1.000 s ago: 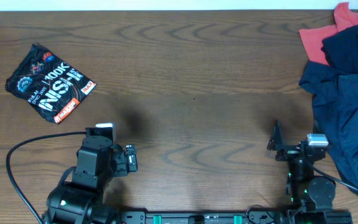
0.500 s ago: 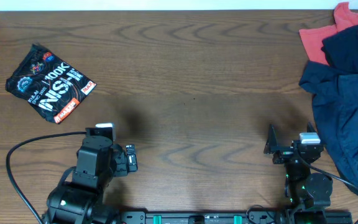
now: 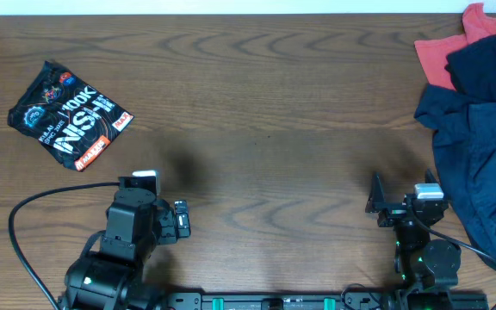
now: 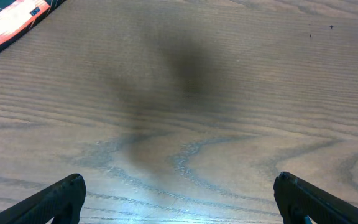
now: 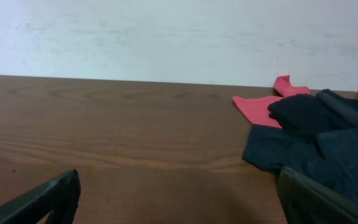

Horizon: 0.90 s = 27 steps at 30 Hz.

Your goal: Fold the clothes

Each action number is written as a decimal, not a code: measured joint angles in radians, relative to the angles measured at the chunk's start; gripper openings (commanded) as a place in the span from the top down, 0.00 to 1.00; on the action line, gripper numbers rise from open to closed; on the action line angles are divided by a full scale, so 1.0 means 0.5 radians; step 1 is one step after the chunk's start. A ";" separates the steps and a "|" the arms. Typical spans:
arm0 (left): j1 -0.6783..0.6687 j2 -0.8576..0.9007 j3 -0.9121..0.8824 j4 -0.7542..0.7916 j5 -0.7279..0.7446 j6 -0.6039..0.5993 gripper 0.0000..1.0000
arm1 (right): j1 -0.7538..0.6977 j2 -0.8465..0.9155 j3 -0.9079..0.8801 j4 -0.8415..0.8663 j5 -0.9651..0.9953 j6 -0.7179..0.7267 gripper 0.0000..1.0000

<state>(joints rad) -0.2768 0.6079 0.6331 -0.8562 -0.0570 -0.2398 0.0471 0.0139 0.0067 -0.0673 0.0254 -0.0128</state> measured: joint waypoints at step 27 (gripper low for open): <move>0.443 -1.183 -1.205 1.655 0.004 0.018 0.02 | 0.000 0.000 0.000 -0.003 -0.007 0.000 0.01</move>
<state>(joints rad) -0.0555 0.0162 0.0303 -0.0288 -0.0551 -0.2306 0.0471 0.0139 0.0067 -0.0689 0.0219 -0.0128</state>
